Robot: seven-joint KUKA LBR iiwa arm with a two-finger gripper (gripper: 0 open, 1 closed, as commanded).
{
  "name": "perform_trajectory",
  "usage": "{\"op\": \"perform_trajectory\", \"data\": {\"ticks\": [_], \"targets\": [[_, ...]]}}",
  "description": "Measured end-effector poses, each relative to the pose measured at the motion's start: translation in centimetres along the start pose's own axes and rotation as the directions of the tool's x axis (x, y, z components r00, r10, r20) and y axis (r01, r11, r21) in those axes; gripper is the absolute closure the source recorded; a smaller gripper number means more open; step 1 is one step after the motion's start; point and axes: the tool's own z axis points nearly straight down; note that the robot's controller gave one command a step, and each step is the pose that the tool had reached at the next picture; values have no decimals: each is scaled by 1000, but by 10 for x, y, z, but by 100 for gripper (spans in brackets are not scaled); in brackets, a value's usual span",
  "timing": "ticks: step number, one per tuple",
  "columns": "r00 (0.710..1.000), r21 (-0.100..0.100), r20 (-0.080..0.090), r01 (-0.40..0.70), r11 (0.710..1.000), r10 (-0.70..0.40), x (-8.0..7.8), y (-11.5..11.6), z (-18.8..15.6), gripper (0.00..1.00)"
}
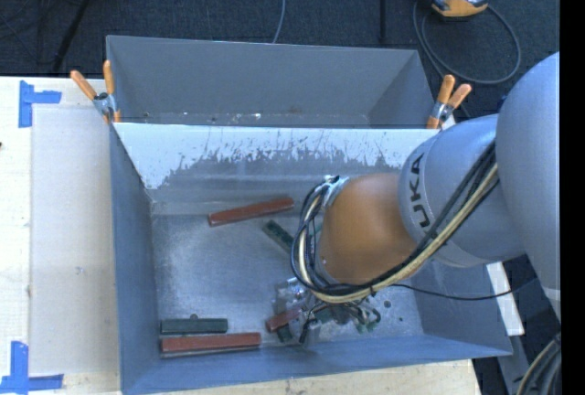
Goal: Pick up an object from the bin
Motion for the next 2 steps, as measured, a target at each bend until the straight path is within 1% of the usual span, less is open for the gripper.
{"op": "perform_trajectory", "data": {"ticks": [1,2], "targets": [[1000,1,-7,-6,1000,6,-20,-21,-65,100],[999,3,-3,-33,999,33,-38,19,-118,100]]}}
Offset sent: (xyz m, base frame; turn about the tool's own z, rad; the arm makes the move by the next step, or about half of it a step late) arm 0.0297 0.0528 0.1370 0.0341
